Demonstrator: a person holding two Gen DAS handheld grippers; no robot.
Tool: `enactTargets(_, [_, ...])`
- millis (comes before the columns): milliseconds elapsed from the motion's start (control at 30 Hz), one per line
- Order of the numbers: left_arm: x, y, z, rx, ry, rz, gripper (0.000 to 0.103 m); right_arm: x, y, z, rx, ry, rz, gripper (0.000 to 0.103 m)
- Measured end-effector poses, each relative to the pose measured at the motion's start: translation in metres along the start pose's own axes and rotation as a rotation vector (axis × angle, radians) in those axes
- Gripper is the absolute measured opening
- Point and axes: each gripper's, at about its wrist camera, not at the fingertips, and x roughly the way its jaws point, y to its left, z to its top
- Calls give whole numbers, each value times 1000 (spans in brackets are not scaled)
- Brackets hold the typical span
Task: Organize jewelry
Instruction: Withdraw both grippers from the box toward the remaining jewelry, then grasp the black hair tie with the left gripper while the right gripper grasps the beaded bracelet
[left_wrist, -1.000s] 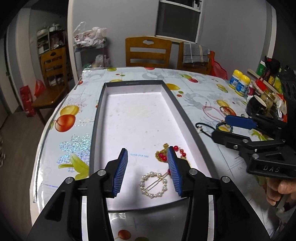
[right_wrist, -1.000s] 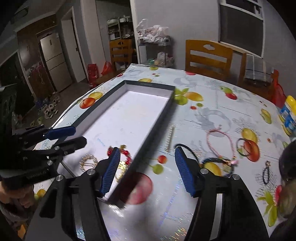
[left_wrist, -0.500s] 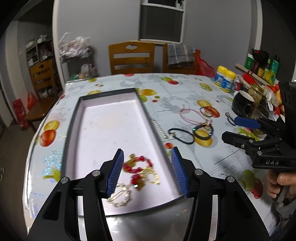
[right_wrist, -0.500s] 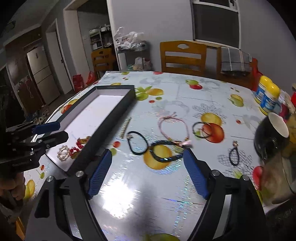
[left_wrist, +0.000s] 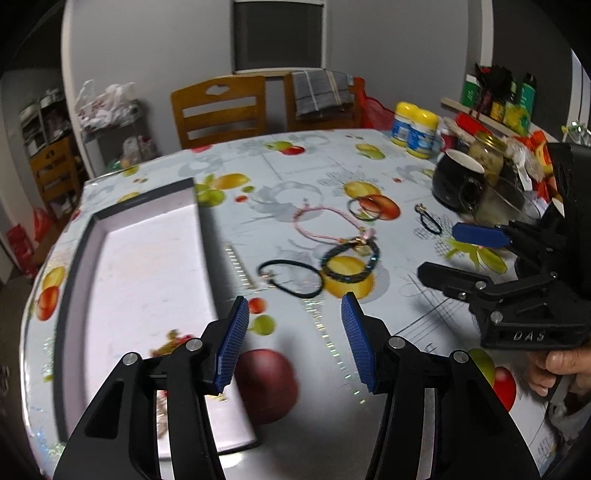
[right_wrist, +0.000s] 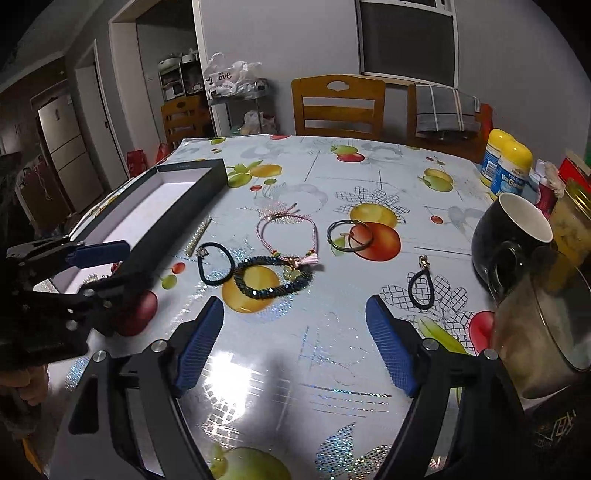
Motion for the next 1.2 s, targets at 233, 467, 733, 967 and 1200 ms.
enactTargets(233, [32,-19,7,19,56,3,50,3,-8,-7,-7,1,-12,77])
enactTargets(467, [61,-22,14,29,130,38,37,3,-21,-14,30,-3,2,77])
enactTargets(733, [79,-21,21,26,164,64,36,3,-22,-14,31,-6,12,77])
enactTargets(967, [84,-24,23,40,151,90,26,2,-23,-14,36,-8,15,77])
enactTargets(1200, [77,-12,16,-3,138,44,4,4,-22,-14,36,1,13,77])
